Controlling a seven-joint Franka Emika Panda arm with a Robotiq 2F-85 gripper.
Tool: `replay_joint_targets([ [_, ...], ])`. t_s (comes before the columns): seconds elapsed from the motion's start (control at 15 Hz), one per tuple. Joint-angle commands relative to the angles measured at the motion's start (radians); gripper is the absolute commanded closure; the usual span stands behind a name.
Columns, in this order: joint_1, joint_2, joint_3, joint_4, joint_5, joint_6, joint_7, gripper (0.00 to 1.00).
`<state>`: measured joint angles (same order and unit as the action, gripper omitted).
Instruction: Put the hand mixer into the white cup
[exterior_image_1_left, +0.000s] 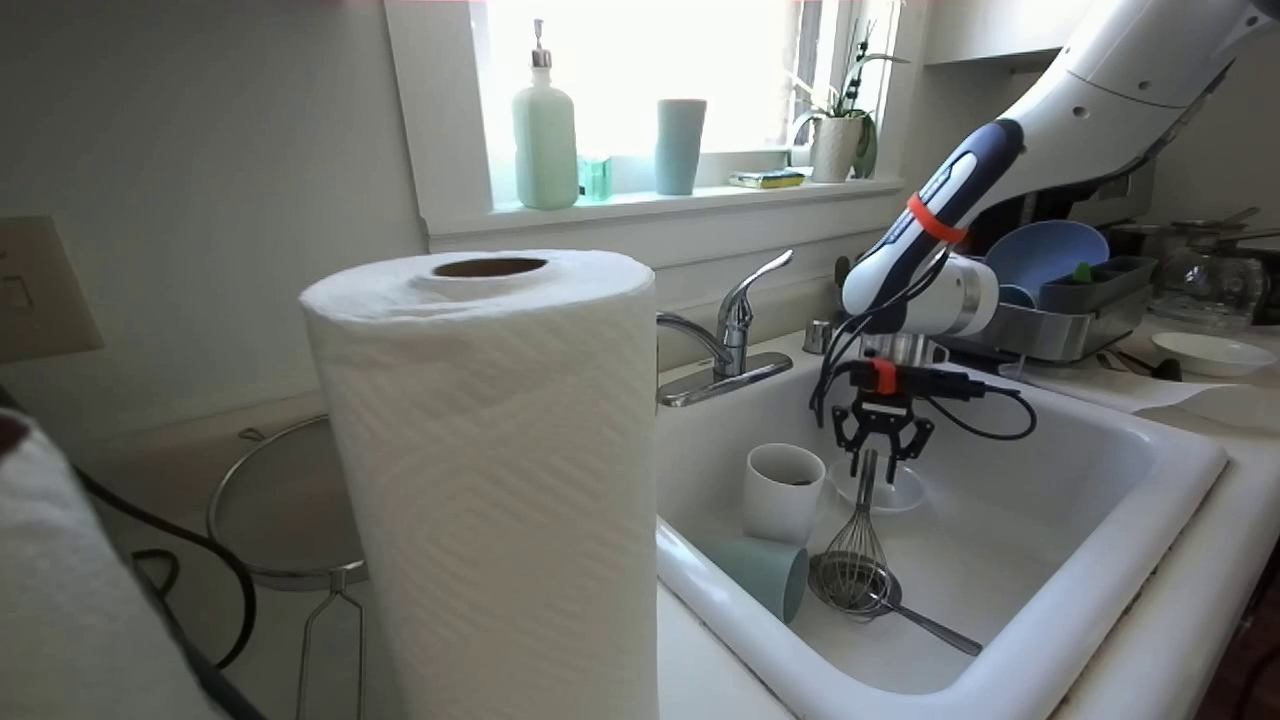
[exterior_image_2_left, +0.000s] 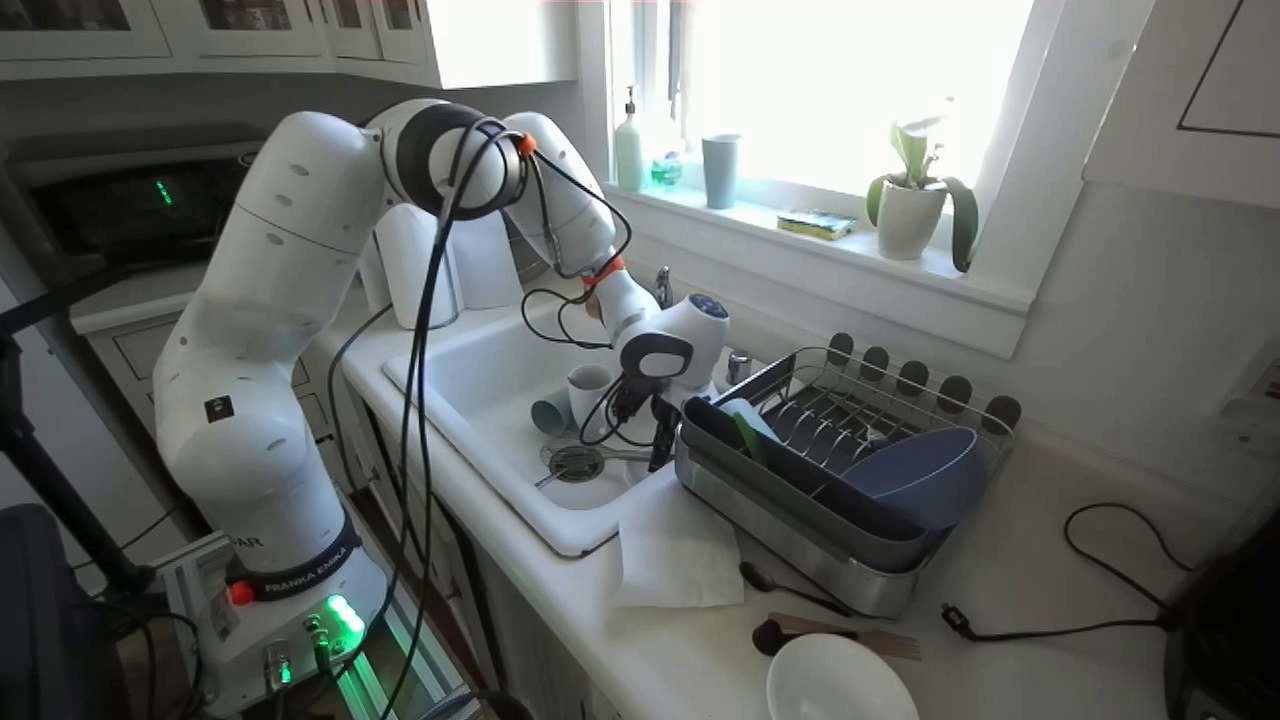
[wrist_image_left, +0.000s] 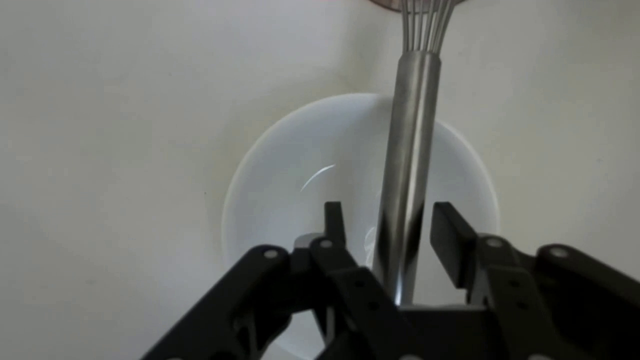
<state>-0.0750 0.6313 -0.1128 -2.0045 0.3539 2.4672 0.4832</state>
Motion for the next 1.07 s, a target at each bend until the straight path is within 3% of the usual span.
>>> replay_joint_targets([
  [0.0,0.017,0.030,-0.016,0.036,-0.011,0.007,0.034,0.79],
  [0.2,0.018,0.046,-0.020,0.047,-0.012,0.015,0.038,0.99],
  [0.67,0.083,-0.061,-0.068,-0.021,-0.065,0.040,0.088,0.94],
  [1.0,0.167,-0.189,-0.132,-0.077,-0.187,0.032,0.216,0.94],
])
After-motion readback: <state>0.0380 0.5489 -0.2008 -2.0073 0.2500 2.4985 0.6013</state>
